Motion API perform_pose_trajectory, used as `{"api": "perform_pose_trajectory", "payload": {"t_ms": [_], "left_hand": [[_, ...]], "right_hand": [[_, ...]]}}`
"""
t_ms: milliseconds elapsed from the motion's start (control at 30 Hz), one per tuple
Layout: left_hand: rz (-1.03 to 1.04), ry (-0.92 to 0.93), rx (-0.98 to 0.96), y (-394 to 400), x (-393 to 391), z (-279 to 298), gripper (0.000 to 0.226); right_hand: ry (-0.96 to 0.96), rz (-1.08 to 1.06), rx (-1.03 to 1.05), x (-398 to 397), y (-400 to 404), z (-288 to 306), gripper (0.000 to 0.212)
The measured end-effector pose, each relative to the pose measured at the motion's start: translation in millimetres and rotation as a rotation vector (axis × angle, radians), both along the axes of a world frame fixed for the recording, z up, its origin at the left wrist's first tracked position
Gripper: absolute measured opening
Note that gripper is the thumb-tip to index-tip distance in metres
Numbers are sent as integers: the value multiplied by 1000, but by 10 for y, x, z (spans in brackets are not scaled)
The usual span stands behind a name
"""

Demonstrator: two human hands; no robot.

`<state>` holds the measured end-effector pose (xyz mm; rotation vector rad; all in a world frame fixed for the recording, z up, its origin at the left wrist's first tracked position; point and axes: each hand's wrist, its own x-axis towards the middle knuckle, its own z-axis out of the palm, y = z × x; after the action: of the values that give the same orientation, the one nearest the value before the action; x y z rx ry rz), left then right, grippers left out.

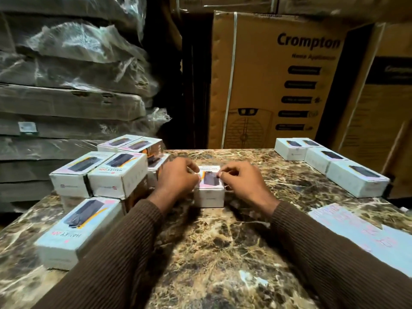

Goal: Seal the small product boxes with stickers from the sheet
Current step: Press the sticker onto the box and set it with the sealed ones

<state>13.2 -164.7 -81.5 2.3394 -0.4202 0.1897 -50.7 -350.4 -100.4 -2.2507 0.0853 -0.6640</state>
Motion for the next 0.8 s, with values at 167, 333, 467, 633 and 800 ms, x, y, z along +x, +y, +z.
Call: {"api": "perform_pose_trajectory", "payload": {"t_ms": [167, 333, 467, 633, 800], "left_hand": [[-182, 129, -151, -567, -65, -68, 18], [-286, 219, -332, -846, 31, -193, 15], [-329, 197, -474, -805, 34, -346, 9], [-329, 111, -521, -785, -85, -351, 16], [-366, -141, -434, -758, -129, -335, 36]], "right_hand": [[38, -86, 15, -257, -573, -60, 11], [1, -102, 125, -325, -829, -118, 10], [1, -55, 167, -332, -833, -130, 8], [-31, -94, 102, -382, -776, -89, 8], [-124, -134, -53, -417, -728, -83, 14]]}}
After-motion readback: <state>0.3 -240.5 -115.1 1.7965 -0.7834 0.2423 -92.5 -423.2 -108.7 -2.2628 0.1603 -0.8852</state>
